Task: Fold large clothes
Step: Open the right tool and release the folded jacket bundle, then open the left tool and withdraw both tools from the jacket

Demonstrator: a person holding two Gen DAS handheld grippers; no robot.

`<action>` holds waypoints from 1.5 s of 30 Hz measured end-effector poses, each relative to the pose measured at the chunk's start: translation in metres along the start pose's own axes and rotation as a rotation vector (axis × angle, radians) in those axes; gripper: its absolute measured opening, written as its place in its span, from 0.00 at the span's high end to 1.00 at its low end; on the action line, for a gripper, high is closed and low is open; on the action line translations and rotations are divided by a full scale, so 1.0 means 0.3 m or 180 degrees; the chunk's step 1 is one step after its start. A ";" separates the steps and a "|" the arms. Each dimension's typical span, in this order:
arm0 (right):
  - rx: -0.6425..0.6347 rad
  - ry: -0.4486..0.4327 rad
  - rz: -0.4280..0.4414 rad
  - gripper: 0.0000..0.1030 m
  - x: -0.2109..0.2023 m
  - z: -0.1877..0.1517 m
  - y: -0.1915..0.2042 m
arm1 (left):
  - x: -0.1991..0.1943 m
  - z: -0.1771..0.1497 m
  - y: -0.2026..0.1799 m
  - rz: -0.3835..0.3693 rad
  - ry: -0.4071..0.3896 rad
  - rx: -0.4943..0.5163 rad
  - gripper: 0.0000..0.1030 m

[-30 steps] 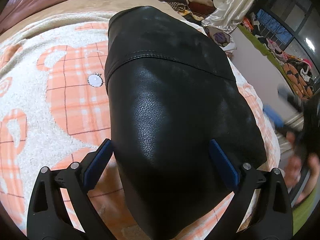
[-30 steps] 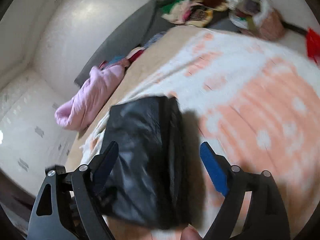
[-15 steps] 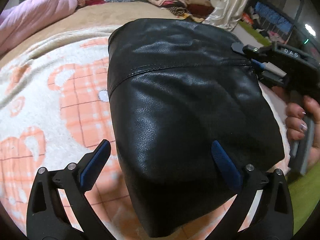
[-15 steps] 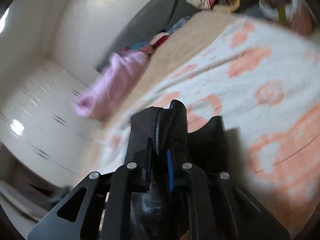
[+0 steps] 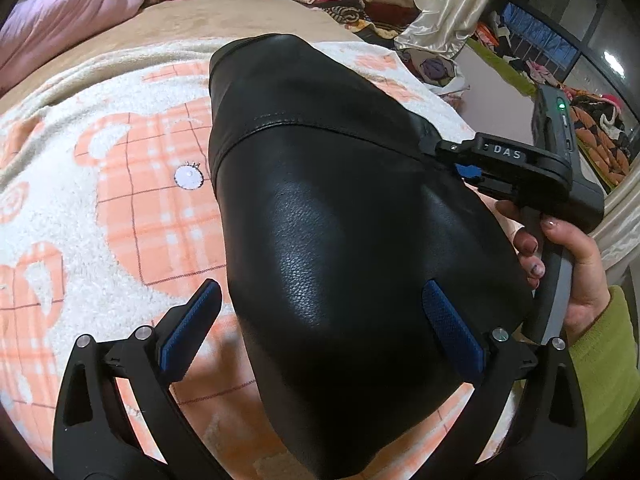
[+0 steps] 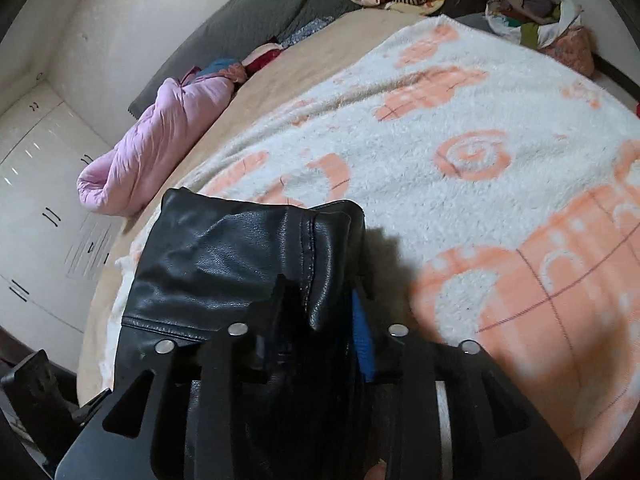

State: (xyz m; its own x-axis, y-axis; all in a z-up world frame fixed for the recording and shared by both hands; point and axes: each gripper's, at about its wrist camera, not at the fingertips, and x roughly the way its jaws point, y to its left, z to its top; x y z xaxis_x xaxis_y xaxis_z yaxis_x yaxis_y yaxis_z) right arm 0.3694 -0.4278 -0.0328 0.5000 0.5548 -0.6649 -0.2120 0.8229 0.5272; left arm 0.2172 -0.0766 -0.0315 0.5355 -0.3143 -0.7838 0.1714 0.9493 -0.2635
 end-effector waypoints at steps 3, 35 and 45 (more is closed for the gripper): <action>-0.0077 -0.0053 -0.0115 0.58 -0.028 -0.018 -0.005 | -0.004 -0.008 -0.004 0.0004 -0.0014 -0.0011 0.08; -0.0875 -0.0908 -0.0548 0.04 -0.540 -0.495 0.179 | -0.241 -0.233 -0.123 0.0221 -0.0529 0.0153 0.09; -0.1126 -0.0681 -0.0802 0.04 -0.559 -0.668 0.234 | -0.289 -0.321 -0.101 0.0289 -0.0608 0.0056 0.09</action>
State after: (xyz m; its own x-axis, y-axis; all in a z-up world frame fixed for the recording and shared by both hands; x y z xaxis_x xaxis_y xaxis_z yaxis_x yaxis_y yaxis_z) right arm 0.1025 -0.4385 0.0097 0.7262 0.3257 -0.6054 -0.3160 0.9402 0.1268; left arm 0.0858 -0.0789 -0.0097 0.6961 -0.2221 -0.6827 0.1288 0.9742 -0.1855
